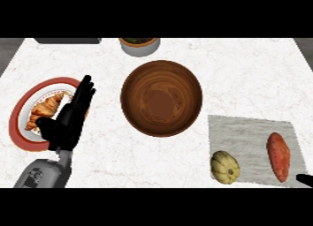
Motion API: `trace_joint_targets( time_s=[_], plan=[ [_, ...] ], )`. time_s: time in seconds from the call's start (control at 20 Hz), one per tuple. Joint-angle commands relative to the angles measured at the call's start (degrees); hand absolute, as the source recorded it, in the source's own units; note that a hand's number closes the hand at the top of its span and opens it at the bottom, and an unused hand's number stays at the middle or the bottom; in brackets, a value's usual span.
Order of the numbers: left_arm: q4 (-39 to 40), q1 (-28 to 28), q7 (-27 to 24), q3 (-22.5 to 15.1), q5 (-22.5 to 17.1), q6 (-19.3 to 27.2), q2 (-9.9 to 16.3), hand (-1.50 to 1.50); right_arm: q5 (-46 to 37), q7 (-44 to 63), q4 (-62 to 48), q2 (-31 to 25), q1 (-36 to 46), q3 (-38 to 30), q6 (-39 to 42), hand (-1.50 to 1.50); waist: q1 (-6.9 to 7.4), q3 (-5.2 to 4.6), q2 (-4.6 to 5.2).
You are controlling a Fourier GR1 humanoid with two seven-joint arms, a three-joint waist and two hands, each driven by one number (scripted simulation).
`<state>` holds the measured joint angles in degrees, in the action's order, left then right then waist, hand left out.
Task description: Pick the sweet potato from the placemat and place it in the bowl
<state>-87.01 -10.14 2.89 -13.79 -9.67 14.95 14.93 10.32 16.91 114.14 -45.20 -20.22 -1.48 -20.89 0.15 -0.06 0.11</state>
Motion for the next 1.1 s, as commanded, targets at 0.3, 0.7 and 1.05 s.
trace_joint_targets(
  time_s=[0.3, 0.7, 1.05],
  plan=[
    [1.32, -2.35, 1.07, 1.1, 2.62, -0.55, -2.68, 0.0, -5.6, 8.05, -6.53, 3.48, 4.22, 6.65, 7.44, -1.5, -0.29, 0.06, -0.06],
    [-1.57, 6.17, -2.07, 2.27, 3.6, -4.36, -3.19, 0.0, -2.4, 2.61, -8.08, 7.04, 2.5, -3.71, 16.85, -1.5, -0.27, 0.05, -0.17],
    [-5.72, 3.0, 4.04, 3.09, 4.94, -3.27, -4.88, 0.0, -1.63, -6.46, -7.23, 14.39, -3.7, -6.39, 19.25, -1.5, -0.51, 0.07, -0.23]
  ],
)
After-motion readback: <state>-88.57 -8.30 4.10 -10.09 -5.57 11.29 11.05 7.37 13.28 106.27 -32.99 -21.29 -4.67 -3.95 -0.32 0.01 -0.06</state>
